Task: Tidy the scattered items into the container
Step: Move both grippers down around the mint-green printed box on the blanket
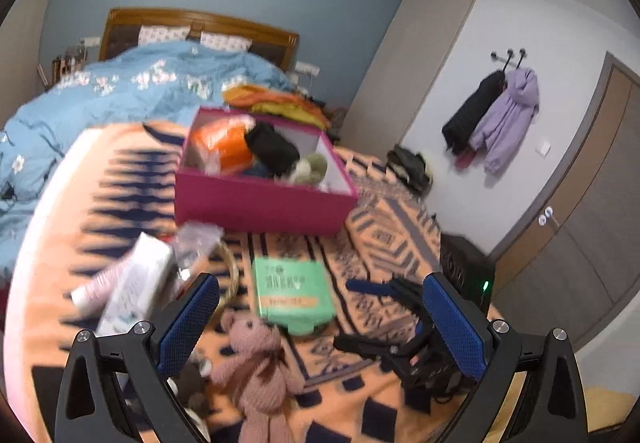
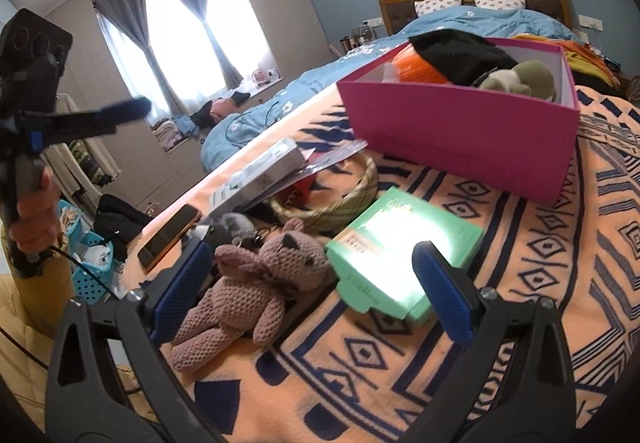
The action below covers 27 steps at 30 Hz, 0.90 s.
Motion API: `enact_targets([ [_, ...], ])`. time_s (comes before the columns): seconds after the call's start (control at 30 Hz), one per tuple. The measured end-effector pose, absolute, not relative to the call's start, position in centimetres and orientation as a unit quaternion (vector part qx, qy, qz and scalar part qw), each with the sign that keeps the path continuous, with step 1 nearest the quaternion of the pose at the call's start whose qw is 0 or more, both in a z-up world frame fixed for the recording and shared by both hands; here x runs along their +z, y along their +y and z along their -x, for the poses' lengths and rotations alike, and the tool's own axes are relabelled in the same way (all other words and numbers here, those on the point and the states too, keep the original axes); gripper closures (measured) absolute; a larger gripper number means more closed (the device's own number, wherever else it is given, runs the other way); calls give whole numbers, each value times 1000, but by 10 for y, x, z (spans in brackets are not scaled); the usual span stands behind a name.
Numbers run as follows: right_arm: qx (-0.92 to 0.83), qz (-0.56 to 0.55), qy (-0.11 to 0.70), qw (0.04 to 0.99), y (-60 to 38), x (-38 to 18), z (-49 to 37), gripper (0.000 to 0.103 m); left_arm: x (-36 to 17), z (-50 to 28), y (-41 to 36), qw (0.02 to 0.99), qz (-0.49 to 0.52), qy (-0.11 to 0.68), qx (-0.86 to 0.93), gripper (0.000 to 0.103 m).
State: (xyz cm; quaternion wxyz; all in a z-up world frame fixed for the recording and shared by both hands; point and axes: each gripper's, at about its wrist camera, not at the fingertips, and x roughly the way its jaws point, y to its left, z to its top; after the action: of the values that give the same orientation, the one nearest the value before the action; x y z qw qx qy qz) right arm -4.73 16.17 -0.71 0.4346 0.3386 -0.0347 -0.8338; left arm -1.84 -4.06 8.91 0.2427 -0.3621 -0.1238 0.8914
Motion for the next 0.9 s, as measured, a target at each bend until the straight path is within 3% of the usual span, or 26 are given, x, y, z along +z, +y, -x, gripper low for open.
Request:
enact_targets([
  [0.43, -826, -367, -53, 425, 166, -30, 47, 2, -4, -2, -23, 219, 437, -110, 865, 0],
  [0.9, -837, -409, -126, 342, 204, -49, 90, 2, -12, 82, 31, 244, 446, -40, 860, 0],
])
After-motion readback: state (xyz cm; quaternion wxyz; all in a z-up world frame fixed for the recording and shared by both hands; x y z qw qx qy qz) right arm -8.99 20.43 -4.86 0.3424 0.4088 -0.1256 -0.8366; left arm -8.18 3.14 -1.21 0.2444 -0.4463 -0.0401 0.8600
